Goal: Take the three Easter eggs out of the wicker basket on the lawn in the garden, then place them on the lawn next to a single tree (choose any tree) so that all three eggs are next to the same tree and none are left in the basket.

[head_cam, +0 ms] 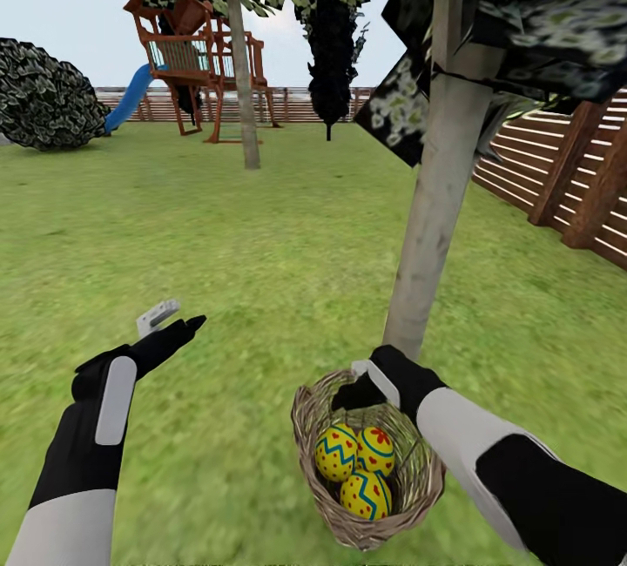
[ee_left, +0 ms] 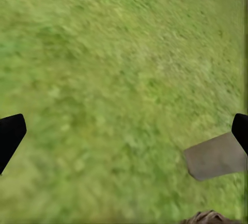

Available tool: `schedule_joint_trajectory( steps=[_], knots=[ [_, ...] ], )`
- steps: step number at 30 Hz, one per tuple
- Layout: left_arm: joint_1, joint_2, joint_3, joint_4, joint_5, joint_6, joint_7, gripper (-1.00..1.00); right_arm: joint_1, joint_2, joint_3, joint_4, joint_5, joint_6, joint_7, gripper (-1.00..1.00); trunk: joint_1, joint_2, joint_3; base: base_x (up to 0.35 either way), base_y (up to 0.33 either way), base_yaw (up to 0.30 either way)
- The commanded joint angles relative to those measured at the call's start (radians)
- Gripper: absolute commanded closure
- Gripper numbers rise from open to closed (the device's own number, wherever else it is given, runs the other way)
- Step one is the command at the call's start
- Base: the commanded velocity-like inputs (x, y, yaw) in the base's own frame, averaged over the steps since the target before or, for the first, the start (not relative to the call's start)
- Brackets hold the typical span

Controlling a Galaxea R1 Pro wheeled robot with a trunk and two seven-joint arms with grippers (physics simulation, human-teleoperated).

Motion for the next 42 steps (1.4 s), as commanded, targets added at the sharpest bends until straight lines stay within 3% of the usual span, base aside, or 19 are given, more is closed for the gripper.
schedule_joint_trajectory(
  steps=[1,7,9,12,15,22,30,35,42],
  knots=[
    [-0.001,0.0,0.001,-0.001,0.019,0.005,0.009,-1.0,-0.01,0.003,0.005,0.017,0.004,-0.006,0.007,-1.0,0.004,-0.008,-0.004,0.0,0.0,0.0],
    [-0.001,0.003,0.001,0.0,0.037,0.005,0.009,-1.0,-0.024,0.013,0.005,0.045,0.001,-0.022,0.013,-1.0,0.027,-0.05,-0.023,0.0,0.0,0.0],
    [-0.001,0.003,0.002,0.0,0.038,0.005,0.009,-1.0,-0.024,0.012,0.004,0.044,-0.021,-0.024,0.015,-1.0,0.034,-0.064,-0.029,0.0,0.0,0.0],
    [-0.001,0.004,0.003,0.0,0.038,0.005,0.009,-1.0,-0.024,0.01,0.005,0.036,-0.087,-0.033,0.016,-1.0,0.046,-0.085,-0.039,0.0,0.0,0.0],
    [-0.001,0.004,0.003,0.001,0.038,0.005,0.009,-1.0,-0.024,0.009,0.005,0.025,-0.118,-0.063,0.015,-1.0,0.057,-0.106,-0.048,0.0,0.0,0.0],
    [-0.001,0.004,0.003,0.001,0.038,0.005,0.009,-1.0,-0.023,0.009,-0.001,0.022,-0.133,-0.085,0.012,-1.0,0.084,-0.155,-0.07,0.0,0.0,0.0],
    [-0.001,0.007,0.003,0.001,0.037,0.005,0.009,-1.0,-0.023,0.009,-0.076,0.033,-0.133,-0.084,-0.006,-1.0,0.091,-0.163,-0.1,0.0,0.0,0.0],
    [-0.001,0.009,0.008,0.001,0.038,0.005,0.009,-1.0,-0.023,0.012,-0.082,0.035,-0.135,-0.123,-0.106,-1.0,0.094,-0.165,-0.119,0.0,0.0,0.0],
    [-0.001,0.008,0.017,0.001,0.038,0.005,0.009,-1.0,-0.023,0.013,-0.17,0.038,-0.135,-0.153,-0.142,-1.0,0.097,-0.166,-0.147,0.0,0.0,0.0]
  ],
)
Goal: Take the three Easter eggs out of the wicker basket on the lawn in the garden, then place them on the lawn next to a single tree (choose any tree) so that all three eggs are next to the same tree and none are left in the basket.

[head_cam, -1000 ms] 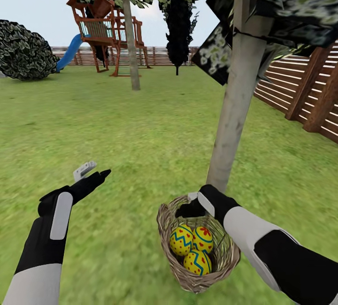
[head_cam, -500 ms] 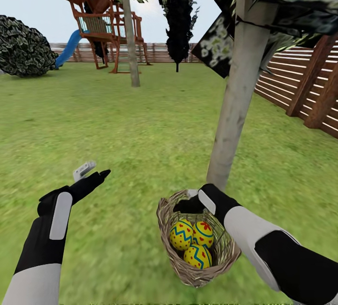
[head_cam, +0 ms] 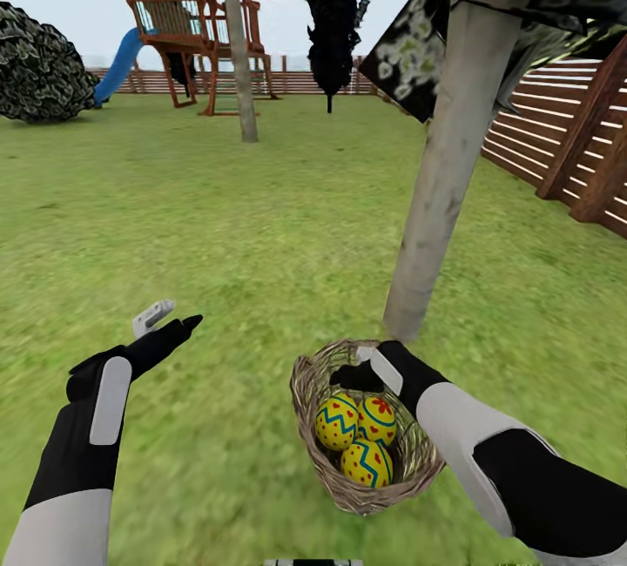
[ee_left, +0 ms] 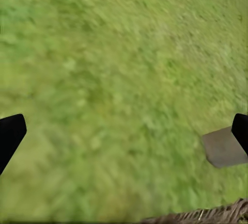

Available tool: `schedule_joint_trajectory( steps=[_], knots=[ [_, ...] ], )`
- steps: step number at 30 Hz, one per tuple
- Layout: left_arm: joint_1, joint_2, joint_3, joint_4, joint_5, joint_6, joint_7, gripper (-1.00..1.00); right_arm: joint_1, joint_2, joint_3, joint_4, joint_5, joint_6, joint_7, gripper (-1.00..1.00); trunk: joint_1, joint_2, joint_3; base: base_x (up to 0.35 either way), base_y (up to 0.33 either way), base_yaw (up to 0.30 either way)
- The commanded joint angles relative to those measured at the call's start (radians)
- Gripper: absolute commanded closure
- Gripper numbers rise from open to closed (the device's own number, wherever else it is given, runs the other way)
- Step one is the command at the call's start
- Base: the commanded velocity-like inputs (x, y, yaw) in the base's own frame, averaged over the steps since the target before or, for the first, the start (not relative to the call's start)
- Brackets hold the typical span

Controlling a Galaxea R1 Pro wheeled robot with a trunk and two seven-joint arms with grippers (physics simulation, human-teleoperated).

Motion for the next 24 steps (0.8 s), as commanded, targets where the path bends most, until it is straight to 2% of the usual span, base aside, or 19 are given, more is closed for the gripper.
schedule_joint_trajectory(
  steps=[1,24],
  knots=[
    [-0.001,0.0,0.0,-0.001,0.011,0.005,0.009,-1.0,-0.001,0.0,0.004,-0.002,-0.007,0.003,-0.004,-1.0,0.0,-0.001,-0.005,0.0,0.0,0.0],
    [-0.001,0.001,0.0,0.0,0.011,0.005,0.009,-1.0,-0.001,-0.002,-0.002,-0.004,-0.007,0.0,-0.003,-1.0,0.011,-0.006,-0.094,0.0,0.0,0.0]
  ],
)
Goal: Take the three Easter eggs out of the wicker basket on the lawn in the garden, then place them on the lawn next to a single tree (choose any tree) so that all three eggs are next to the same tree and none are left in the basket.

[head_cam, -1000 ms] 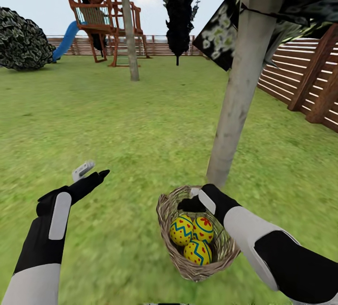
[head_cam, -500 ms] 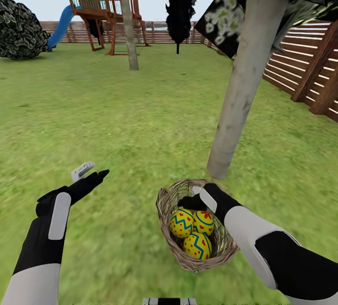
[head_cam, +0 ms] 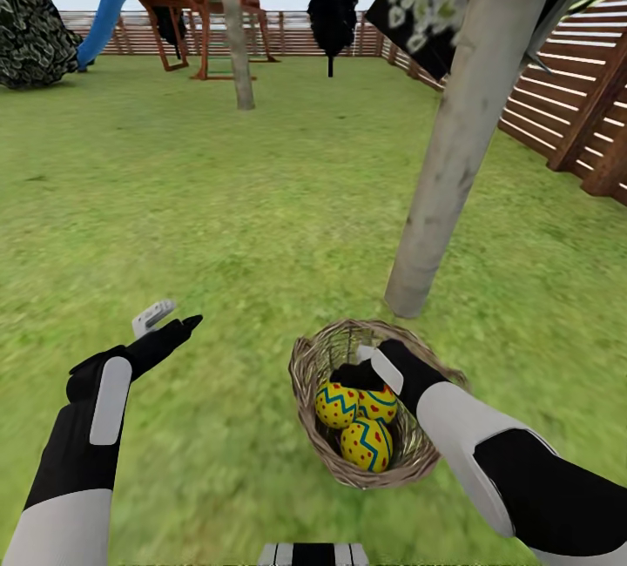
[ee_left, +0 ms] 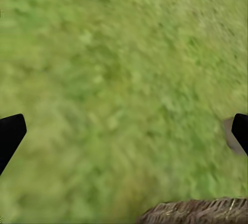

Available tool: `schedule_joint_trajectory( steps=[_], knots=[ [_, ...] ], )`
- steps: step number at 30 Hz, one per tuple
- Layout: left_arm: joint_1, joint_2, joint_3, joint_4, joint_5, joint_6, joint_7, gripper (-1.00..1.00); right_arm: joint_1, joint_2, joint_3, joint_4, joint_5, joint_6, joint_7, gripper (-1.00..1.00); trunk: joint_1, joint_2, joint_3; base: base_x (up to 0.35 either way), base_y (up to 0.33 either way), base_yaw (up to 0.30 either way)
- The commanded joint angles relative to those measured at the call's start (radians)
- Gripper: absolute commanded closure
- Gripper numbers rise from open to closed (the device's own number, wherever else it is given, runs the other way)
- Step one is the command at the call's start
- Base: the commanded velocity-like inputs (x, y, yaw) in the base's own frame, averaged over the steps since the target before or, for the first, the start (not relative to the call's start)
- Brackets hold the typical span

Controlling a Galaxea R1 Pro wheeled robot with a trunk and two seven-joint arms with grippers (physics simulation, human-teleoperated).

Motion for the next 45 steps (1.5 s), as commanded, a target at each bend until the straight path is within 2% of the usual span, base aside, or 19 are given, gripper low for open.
schedule_joint_trajectory(
  steps=[1,8,12,17,21,31,43,45],
  knots=[
    [-0.001,0.0,0.0,-0.001,0.011,0.005,0.009,-1.0,-0.001,0.0,0.007,-0.006,-0.006,0.003,-0.003,-1.0,0.0,-0.001,-0.005,0.0,0.0,0.0],
    [-0.001,0.0,0.0,-0.001,0.011,0.005,0.009,-1.0,-0.002,-0.003,0.006,-0.013,-0.005,-0.015,0.002,-1.0,0.003,-0.002,-0.032,0.0,0.0,0.0],
    [-0.001,-0.001,0.0,-0.001,0.011,0.005,0.009,-1.0,-0.006,-0.003,0.0,-0.013,-0.009,-0.041,0.003,-1.0,0.003,-0.002,-0.032,0.0,0.0,0.0],
    [-0.001,-0.002,0.0,-0.001,0.011,0.005,0.009,-1.0,-0.021,-0.003,-0.084,-0.011,-0.017,-0.045,-0.003,-1.0,0.003,-0.002,-0.032,0.0,0.0,0.0],
    [-0.001,-0.003,0.0,-0.001,0.011,0.005,0.009,-1.0,-0.026,0.0,-0.11,-0.01,-0.019,-0.046,-0.018,-1.0,0.003,-0.002,-0.032,0.0,0.0,0.0],
    [-0.001,-0.003,0.0,-0.001,0.011,0.005,0.009,-1.0,-0.027,0.001,-0.115,-0.011,-0.022,-0.08,-0.08,-1.0,0.007,-0.004,-0.067,0.0,0.0,0.0],
    [-0.001,-0.003,0.0,-0.001,0.011,0.005,0.009,-1.0,-0.025,0.002,-0.114,-0.013,-0.03,-0.08,-0.076,-1.0,0.013,-0.007,-0.113,0.0,0.0,0.0],
    [-0.001,-0.003,0.0,-0.001,0.011,0.005,0.009,-1.0,-0.025,0.002,-0.115,-0.013,-0.03,-0.08,-0.073,-1.0,0.013,-0.007,-0.113,0.0,0.0,0.0]
  ],
)
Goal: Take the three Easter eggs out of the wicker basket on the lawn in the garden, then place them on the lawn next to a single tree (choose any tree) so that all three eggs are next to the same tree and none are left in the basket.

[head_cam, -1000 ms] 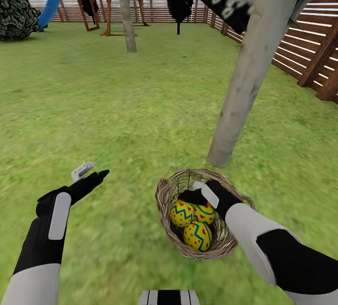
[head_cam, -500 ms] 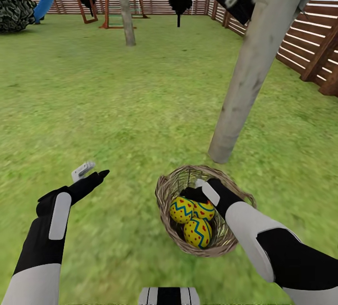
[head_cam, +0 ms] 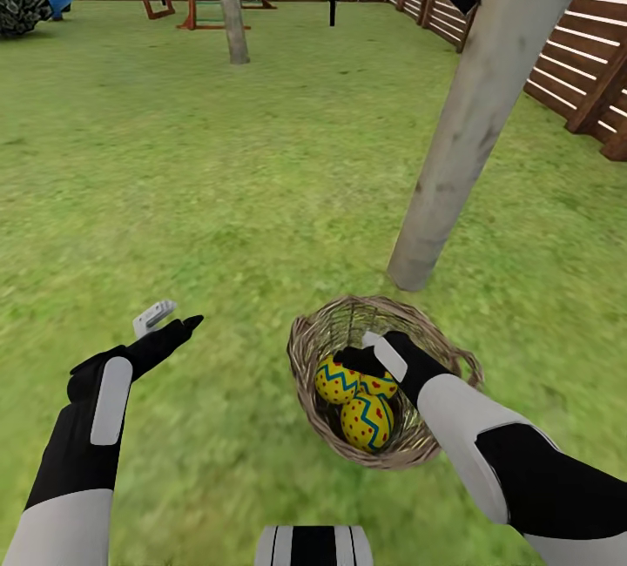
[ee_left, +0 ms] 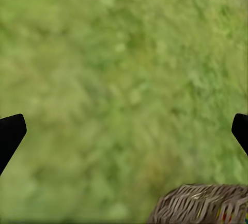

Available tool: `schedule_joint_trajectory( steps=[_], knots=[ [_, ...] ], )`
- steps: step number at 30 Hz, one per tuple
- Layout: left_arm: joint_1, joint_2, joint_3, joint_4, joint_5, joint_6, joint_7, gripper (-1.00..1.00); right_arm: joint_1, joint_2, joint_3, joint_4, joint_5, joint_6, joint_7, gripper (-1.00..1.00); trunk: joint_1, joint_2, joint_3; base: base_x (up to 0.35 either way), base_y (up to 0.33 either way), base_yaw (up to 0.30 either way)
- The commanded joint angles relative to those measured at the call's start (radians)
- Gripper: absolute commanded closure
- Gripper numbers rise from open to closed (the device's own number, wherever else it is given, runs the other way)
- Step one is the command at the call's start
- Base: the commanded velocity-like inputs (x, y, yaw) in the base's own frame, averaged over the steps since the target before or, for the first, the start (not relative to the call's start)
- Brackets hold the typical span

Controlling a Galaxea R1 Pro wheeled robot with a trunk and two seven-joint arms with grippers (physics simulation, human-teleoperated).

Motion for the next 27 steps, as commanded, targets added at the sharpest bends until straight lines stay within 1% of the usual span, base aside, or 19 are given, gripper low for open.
schedule_joint_trajectory(
  steps=[1,6,8,13,15,18,23,25,27],
  knots=[
    [-0.001,0.0,0.0,-0.001,0.011,0.005,0.009,-1.0,0.0,0.0,0.006,-0.002,-0.012,0.004,-0.008,-1.0,0.0,0.0,-0.001,0.0,0.0,0.0],
    [-0.001,0.0,0.0,-0.001,0.011,0.005,0.009,-1.0,0.0,-0.002,0.007,-0.002,-0.062,0.002,-0.006,-1.0,0.002,-0.001,-0.02,0.0,0.0,0.0],
    [-0.001,0.0,0.0,-0.001,0.011,0.005,0.009,-1.0,0.0,-0.002,0.009,-0.002,-0.073,0.002,-0.004,-1.0,0.002,-0.001,-0.02,0.0,0.0,0.0],
    [-0.001,0.0,0.0,-0.001,0.011,0.005,0.009,-1.0,0.0,-0.001,0.01,-0.005,-0.077,0.004,0.02,-1.0,0.002,-0.001,-0.02,0.0,0.0,0.0],
    [-0.001,0.0,0.0,-0.001,0.011,0.005,0.009,-1.0,0.0,-0.001,0.01,-0.006,-0.077,0.004,0.024,-1.0,0.003,-0.002,-0.028,0.0,0.0,0.0],
    [-0.001,0.0,-0.001,-0.001,0.011,0.005,0.009,-1.0,0.0,0.0,0.011,-0.02,-0.078,0.004,0.027,-1.0,0.003,-0.002,-0.028,0.0,0.0,0.0],
    [-0.001,0.0,-0.001,-0.001,0.011,0.005,0.009,-1.0,0.0,0.0,0.011,-0.028,-0.077,0.004,0.027,-1.0,0.005,-0.003,-0.047,0.0,0.0,0.0],
    [-0.001,0.0,-0.001,-0.001,0.011,0.005,0.009,-1.0,0.0,-0.001,0.011,-0.029,-0.077,0.004,0.027,-1.0,0.005,-0.003,-0.047,0.0,0.0,0.0],
    [-0.001,0.0,-0.001,-0.001,0.011,0.005,0.009,-1.0,0.0,-0.001,0.011,-0.029,-0.077,0.004,0.027,-1.0,0.006,-0.004,-0.055,0.0,0.0,0.0]
  ],
)
